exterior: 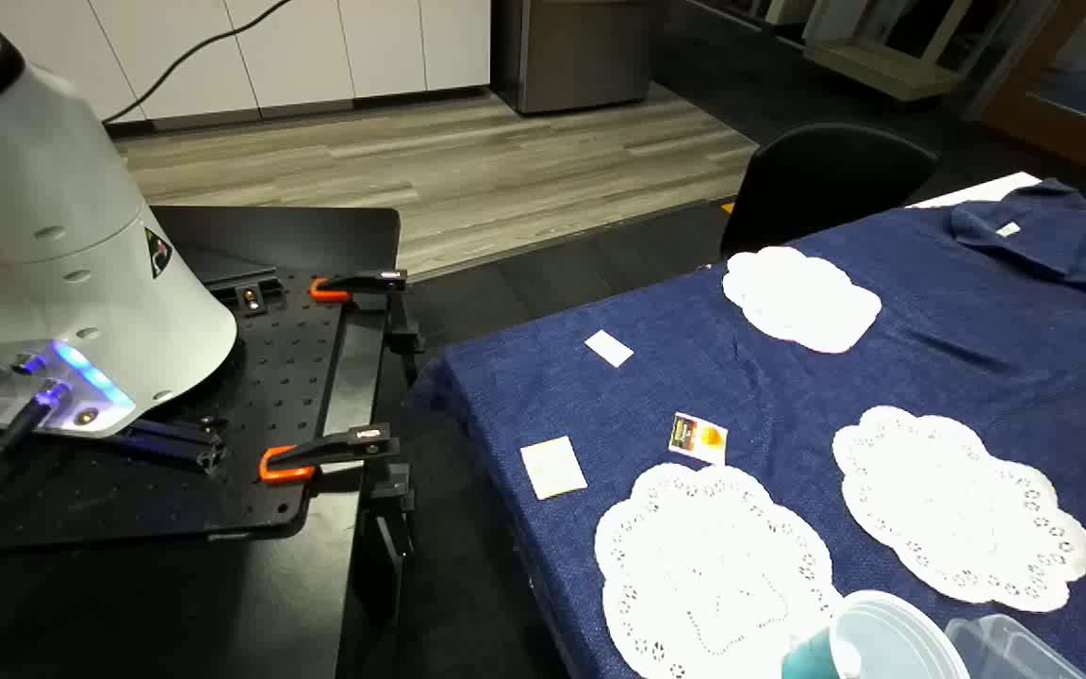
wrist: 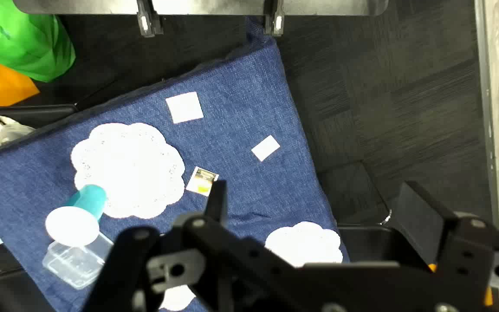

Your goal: Remove the orange marker from the teal cup then place it on the bed

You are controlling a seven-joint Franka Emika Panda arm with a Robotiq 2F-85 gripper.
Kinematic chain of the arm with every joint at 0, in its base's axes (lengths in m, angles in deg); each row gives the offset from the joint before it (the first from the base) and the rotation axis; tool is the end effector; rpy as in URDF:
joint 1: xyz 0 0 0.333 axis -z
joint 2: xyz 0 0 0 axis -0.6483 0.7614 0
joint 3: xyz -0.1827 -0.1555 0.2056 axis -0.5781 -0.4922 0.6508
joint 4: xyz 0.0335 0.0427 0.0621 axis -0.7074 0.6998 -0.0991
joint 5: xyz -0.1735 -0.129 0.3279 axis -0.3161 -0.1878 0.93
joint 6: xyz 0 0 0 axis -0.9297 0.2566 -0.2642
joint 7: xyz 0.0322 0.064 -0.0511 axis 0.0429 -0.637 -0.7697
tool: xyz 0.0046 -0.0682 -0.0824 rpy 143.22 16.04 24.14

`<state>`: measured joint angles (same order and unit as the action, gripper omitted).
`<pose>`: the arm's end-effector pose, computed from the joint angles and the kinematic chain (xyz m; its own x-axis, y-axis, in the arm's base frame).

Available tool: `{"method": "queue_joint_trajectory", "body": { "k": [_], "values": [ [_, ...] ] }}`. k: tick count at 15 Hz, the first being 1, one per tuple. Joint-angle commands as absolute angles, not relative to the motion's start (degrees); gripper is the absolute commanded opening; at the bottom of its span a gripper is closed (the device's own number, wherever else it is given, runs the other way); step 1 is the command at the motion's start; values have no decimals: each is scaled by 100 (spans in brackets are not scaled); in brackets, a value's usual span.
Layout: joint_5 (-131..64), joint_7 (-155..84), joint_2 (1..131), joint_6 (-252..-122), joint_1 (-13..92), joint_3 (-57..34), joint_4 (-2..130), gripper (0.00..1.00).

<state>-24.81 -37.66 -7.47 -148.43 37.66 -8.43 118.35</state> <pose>0.2628 0.0165 0.5623 0.9946 -0.0114 0.1031 0.0004 -0.9936 -0.1133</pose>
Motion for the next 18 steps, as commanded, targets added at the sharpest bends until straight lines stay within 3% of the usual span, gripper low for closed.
{"method": "queue_joint_trajectory", "body": {
  "k": [1,8,18],
  "values": [
    [-2433,-3823,-737,-14822,3852,-792,11817,100],
    [-2474,-3717,-510,-15107,3949,-769,11727,100],
    [-2984,-3596,1018,-16831,4602,-938,11362,100]
  ]
}}
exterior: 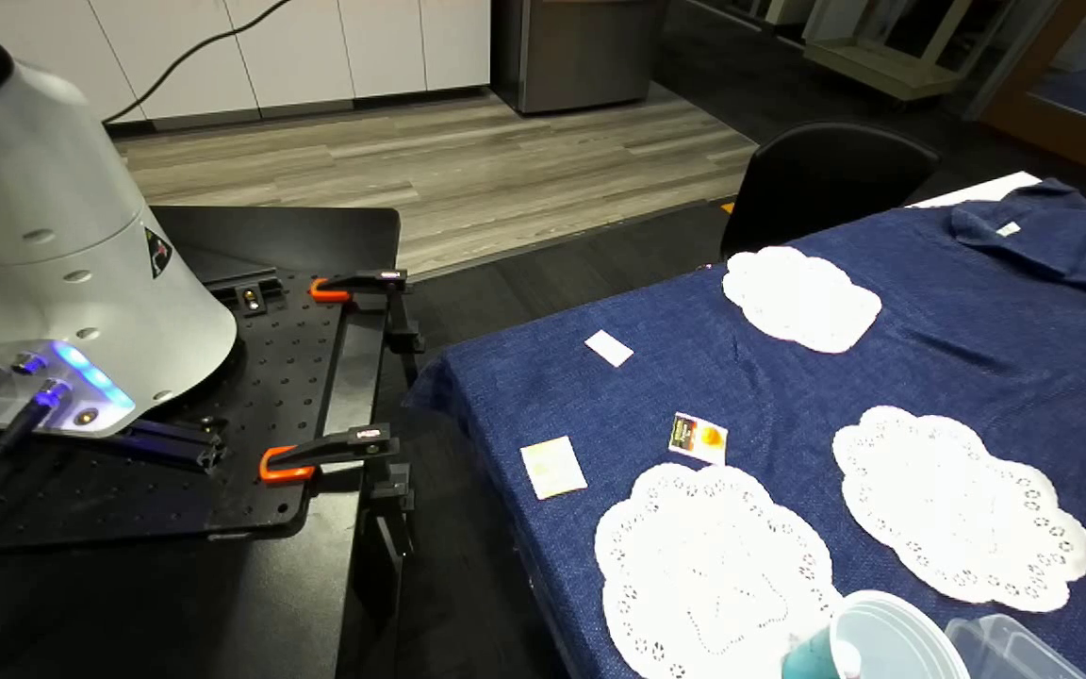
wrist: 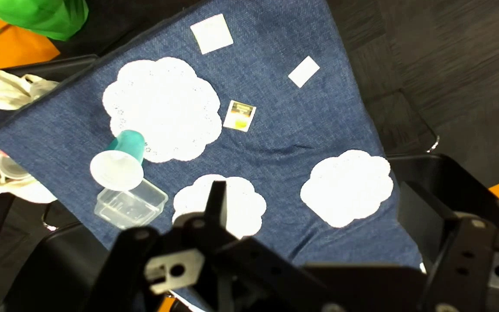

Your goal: Remove the orange marker from the teal cup then place it on the bed

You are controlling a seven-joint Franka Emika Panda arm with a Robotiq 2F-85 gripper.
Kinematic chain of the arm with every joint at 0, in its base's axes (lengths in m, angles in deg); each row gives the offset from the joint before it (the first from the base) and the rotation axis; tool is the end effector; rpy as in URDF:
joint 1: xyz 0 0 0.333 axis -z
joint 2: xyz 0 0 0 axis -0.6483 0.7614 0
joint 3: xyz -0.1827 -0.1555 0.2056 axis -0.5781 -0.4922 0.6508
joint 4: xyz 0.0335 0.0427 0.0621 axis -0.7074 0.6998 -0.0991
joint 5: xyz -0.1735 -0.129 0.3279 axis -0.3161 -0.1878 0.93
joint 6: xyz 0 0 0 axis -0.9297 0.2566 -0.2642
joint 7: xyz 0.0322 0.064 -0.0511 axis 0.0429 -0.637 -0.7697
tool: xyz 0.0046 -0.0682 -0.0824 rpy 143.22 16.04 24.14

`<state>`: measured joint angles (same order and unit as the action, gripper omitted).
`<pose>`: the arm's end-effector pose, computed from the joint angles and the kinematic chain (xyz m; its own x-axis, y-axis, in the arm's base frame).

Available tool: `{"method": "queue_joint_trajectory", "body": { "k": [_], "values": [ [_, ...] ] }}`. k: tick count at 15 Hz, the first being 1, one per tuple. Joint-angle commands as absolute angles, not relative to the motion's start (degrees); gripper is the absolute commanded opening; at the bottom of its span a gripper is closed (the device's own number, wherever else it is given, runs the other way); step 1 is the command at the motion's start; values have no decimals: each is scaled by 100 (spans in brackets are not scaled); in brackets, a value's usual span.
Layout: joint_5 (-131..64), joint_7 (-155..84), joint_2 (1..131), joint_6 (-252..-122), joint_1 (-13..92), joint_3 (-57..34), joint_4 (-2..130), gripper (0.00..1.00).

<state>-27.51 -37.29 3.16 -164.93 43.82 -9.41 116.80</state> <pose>0.3304 -0.0294 0.5501 0.9614 -0.1495 0.2309 -0.1336 -0.9876 -0.0828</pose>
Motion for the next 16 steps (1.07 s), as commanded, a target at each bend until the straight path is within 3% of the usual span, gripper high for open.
{"method": "queue_joint_trajectory", "body": {
  "k": [1,16],
  "values": [
    [-3056,-3531,1236,-16989,4675,-938,11323,100],
    [-4189,-3224,3795,-18599,5135,-1252,11037,100]
  ]
}}
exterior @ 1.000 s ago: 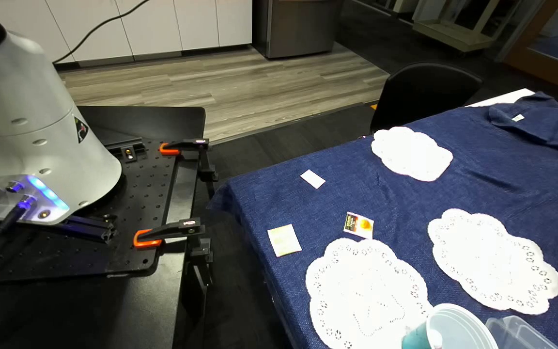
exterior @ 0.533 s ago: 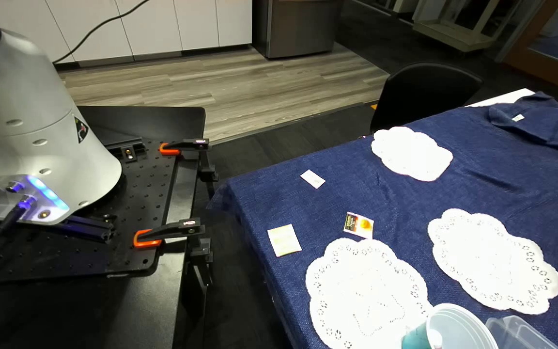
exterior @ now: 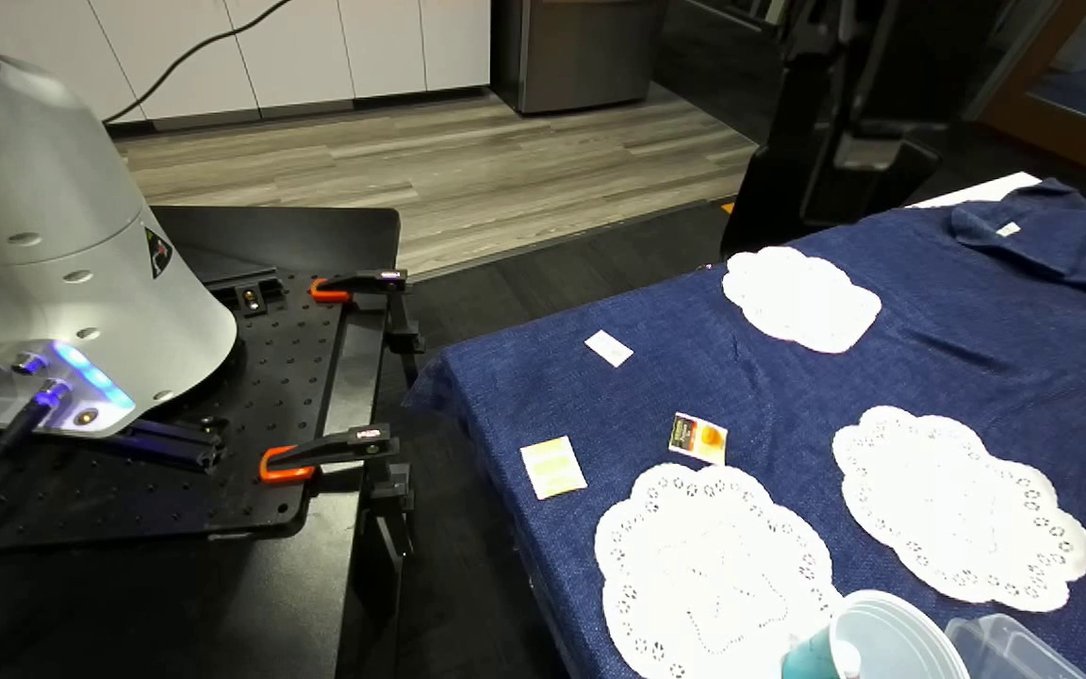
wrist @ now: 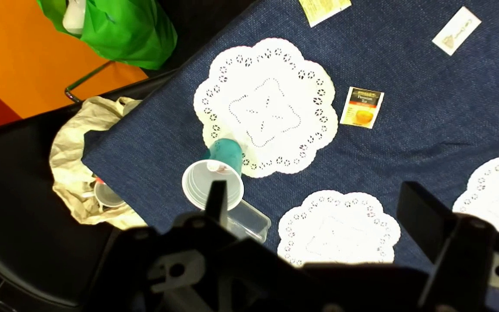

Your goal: Remove the orange marker from the teal cup then place it on the bed

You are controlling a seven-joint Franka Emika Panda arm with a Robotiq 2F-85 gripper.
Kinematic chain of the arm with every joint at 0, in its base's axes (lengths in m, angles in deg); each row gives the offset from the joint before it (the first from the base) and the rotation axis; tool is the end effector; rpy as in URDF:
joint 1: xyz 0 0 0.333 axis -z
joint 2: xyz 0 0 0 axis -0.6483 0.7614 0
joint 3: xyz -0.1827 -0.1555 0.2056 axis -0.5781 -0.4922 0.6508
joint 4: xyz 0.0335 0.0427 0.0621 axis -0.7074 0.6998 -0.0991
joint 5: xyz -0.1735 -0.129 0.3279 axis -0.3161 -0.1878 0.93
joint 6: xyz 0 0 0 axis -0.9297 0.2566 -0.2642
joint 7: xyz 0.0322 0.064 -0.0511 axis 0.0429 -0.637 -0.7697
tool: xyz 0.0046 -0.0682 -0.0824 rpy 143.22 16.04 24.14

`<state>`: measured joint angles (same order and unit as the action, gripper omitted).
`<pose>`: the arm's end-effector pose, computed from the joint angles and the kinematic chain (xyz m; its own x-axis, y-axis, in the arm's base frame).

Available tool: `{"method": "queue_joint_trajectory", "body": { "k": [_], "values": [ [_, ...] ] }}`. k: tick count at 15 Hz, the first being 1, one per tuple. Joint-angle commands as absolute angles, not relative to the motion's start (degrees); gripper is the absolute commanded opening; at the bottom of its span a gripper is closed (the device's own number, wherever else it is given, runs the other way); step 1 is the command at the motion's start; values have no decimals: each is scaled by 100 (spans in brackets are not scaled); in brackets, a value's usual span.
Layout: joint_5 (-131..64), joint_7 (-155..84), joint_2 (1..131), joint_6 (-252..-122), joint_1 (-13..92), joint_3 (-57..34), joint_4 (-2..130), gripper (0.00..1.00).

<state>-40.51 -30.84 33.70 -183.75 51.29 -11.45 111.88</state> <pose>0.4411 -0.1212 0.4142 0.9476 -0.2915 0.1306 -0.3059 -0.9459 0.1084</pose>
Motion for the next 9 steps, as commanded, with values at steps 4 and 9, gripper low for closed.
{"method": "queue_joint_trajectory", "body": {
  "k": [4,9],
  "values": [
    [-4181,-3394,4267,-18771,5132,-1416,10991,100],
    [-4124,-3310,4445,-18688,5086,-1518,11052,100]
  ]
}}
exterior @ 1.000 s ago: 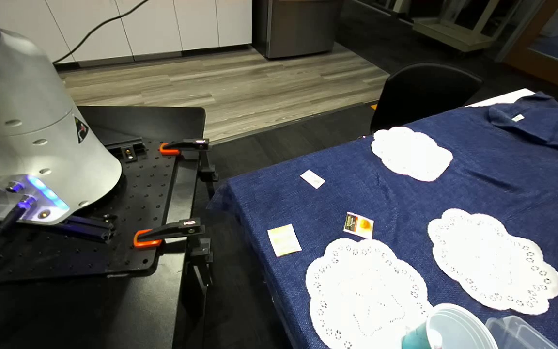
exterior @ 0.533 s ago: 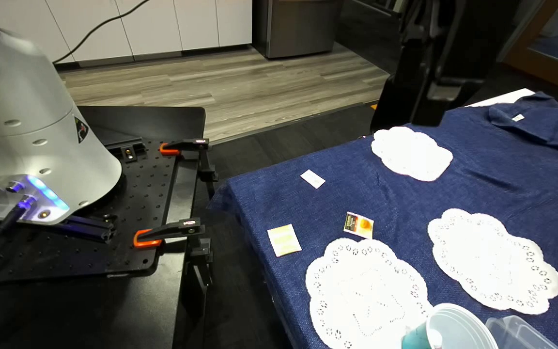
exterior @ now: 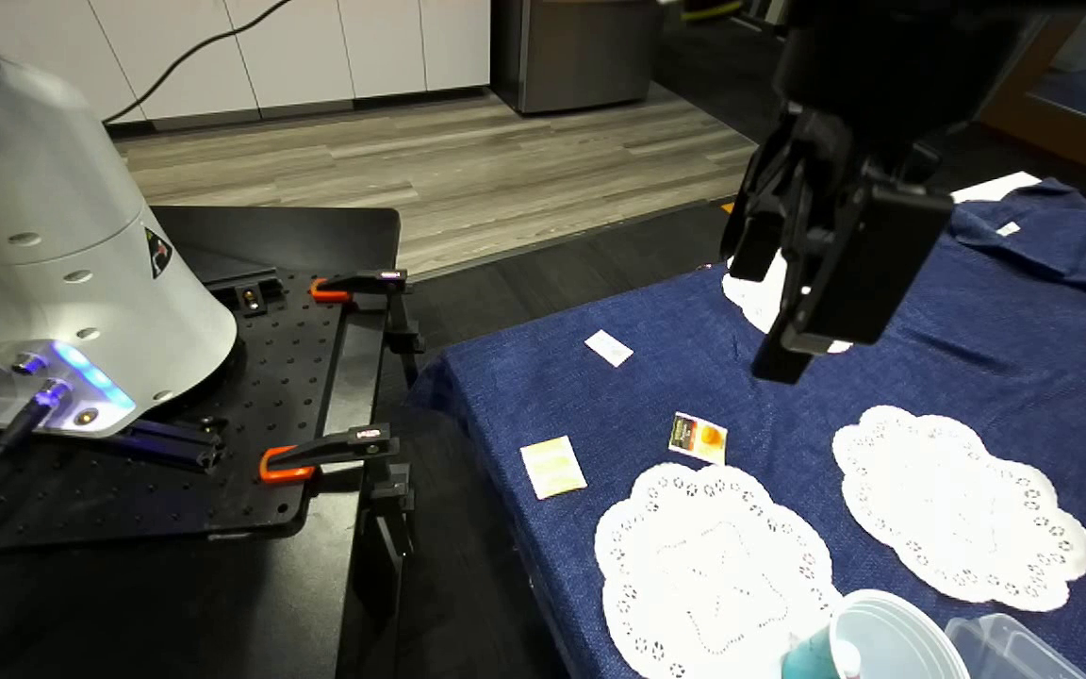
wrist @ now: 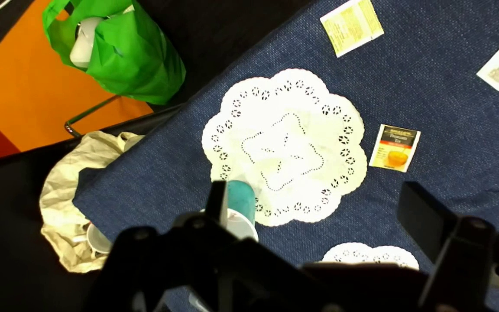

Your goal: Remove the orange marker from the teal cup then place it on the bed

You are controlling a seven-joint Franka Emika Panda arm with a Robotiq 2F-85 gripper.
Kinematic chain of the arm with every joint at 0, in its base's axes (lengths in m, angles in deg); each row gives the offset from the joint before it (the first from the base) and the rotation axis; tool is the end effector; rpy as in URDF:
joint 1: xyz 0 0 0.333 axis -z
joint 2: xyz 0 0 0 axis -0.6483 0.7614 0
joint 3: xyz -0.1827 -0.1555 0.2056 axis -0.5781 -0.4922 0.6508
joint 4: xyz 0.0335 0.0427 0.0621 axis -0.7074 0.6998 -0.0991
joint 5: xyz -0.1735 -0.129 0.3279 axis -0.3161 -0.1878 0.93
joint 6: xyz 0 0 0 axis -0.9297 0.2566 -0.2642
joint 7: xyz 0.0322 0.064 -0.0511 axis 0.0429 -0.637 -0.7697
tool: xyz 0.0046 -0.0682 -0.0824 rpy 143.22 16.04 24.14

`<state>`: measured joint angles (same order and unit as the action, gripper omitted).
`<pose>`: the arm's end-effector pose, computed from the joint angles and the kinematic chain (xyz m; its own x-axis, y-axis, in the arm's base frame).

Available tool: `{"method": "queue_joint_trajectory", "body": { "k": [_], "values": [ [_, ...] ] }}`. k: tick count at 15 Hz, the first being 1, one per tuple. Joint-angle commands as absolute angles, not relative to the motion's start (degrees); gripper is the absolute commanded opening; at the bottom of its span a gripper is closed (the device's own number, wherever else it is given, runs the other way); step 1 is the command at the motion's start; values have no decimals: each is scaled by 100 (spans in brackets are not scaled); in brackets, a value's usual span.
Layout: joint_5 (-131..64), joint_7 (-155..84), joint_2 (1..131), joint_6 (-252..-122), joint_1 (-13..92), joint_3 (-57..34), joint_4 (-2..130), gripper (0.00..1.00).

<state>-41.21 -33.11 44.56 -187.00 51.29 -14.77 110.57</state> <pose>0.4534 -0.1514 0.3408 0.9550 -0.2961 0.0157 -0.2957 -0.9471 0.1244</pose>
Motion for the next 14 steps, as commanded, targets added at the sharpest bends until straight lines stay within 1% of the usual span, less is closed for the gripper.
{"method": "queue_joint_trajectory", "body": {
  "k": [1,6,14],
  "values": [
    [-4123,-3310,4514,-18689,5084,-1530,11044,100],
    [-4123,-3309,4525,-18689,5073,-1528,11042,100],
    [-4096,-2791,5906,-18500,5076,-1642,9586,100]
  ]
}}
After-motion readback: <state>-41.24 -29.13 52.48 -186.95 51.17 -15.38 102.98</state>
